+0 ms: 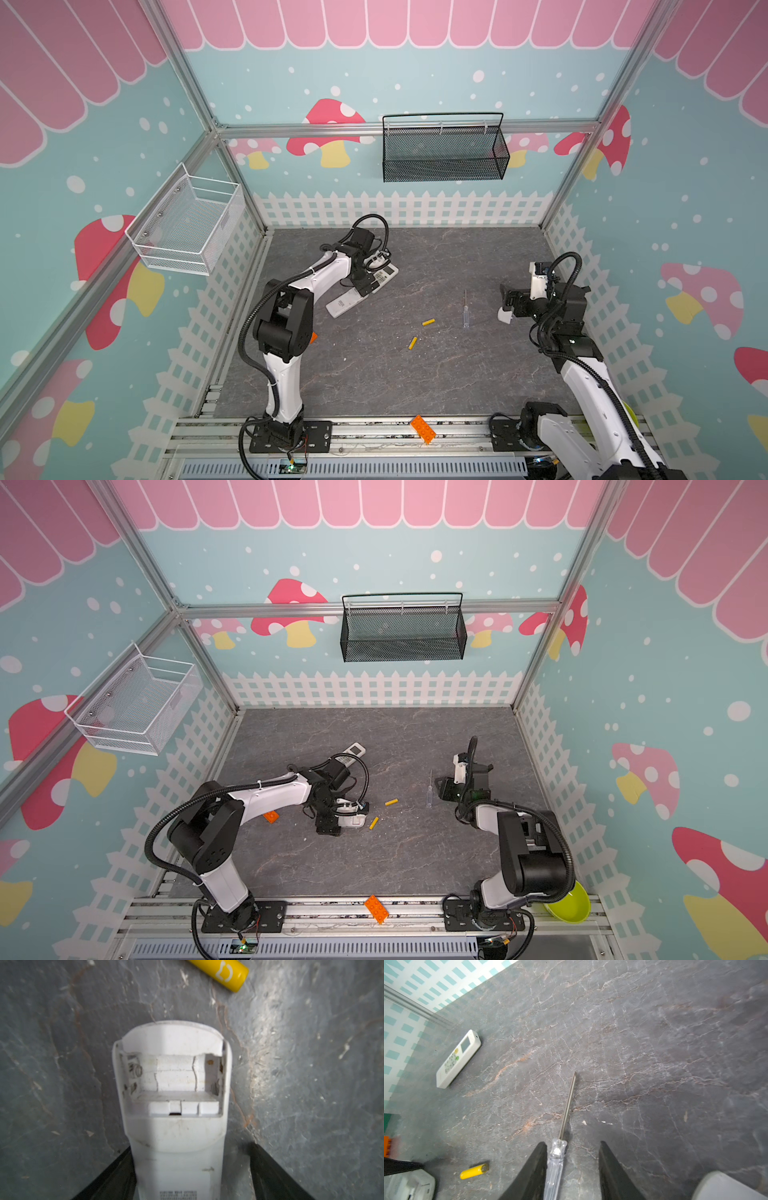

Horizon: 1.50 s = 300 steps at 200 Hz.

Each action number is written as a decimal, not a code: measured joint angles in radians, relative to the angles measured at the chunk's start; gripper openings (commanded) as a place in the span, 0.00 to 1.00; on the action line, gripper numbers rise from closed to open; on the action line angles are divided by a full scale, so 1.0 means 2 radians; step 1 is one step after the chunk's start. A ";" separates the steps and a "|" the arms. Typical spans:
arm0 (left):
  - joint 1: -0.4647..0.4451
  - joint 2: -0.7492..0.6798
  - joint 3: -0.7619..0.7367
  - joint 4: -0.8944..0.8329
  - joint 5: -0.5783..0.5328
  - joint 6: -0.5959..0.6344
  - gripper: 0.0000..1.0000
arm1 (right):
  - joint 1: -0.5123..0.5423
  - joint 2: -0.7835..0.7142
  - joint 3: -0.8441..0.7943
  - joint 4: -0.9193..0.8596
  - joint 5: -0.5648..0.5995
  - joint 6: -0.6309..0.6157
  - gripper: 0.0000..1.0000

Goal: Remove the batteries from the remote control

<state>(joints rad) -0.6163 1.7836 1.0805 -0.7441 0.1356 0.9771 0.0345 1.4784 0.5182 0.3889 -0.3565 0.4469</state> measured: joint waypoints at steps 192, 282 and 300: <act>0.000 -0.001 -0.001 0.023 0.010 -0.037 0.47 | -0.034 -0.240 0.058 -0.197 0.053 -0.080 0.98; 0.126 0.031 0.038 0.040 0.007 -0.103 0.48 | -0.050 -0.263 0.067 -0.229 0.097 -0.109 0.98; 0.138 0.048 0.063 0.026 0.005 -0.115 0.48 | -0.051 -0.263 0.067 -0.231 0.096 -0.113 0.98</act>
<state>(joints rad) -0.3401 1.8805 1.2057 -0.6930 0.1463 0.7475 -0.0685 0.9520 0.6529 -0.0731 -0.1638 0.2218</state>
